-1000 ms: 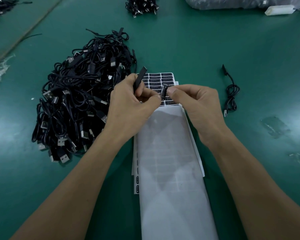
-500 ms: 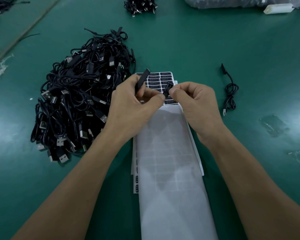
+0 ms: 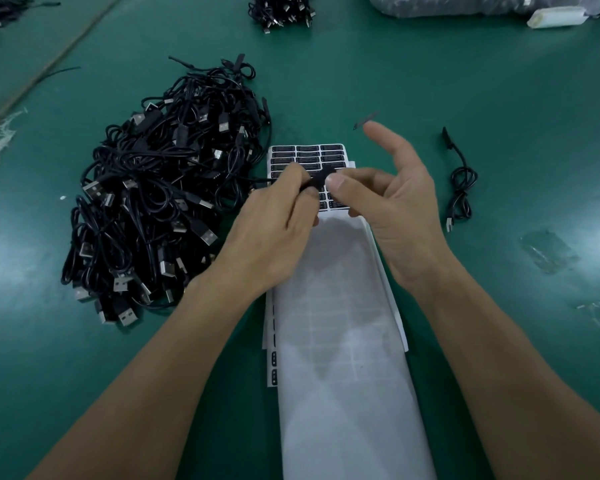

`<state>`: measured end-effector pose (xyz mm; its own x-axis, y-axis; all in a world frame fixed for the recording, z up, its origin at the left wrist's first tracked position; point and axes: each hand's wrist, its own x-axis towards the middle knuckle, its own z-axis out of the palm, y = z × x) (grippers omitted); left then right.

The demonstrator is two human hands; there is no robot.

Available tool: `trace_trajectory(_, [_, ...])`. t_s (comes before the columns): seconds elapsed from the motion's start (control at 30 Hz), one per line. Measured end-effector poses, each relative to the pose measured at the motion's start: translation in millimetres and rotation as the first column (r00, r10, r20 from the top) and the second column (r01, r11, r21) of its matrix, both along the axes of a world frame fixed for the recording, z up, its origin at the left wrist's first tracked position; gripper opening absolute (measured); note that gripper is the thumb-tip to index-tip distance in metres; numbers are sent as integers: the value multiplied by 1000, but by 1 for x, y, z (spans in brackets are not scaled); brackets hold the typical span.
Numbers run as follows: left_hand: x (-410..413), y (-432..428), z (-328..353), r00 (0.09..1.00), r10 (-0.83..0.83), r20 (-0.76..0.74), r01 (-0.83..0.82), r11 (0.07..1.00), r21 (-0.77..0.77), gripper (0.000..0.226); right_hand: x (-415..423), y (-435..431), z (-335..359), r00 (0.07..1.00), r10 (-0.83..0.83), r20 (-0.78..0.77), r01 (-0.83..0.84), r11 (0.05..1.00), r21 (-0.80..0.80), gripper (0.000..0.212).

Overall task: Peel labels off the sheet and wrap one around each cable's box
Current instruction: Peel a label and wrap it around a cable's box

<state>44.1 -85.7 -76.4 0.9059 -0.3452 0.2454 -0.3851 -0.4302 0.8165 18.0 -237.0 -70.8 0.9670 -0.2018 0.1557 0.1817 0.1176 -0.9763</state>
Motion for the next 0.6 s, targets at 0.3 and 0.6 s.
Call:
trace_trajectory(0.3, [5,2,-2,974,57,219,-68,997,41,10,5,-5,-5,997,-76,2,76,997,15,66])
trace_trajectory(0.6, [4,2,3,989,127,80,-127,992,-9,14,5,-5,-6,983,-172,66,176,982,-68,43])
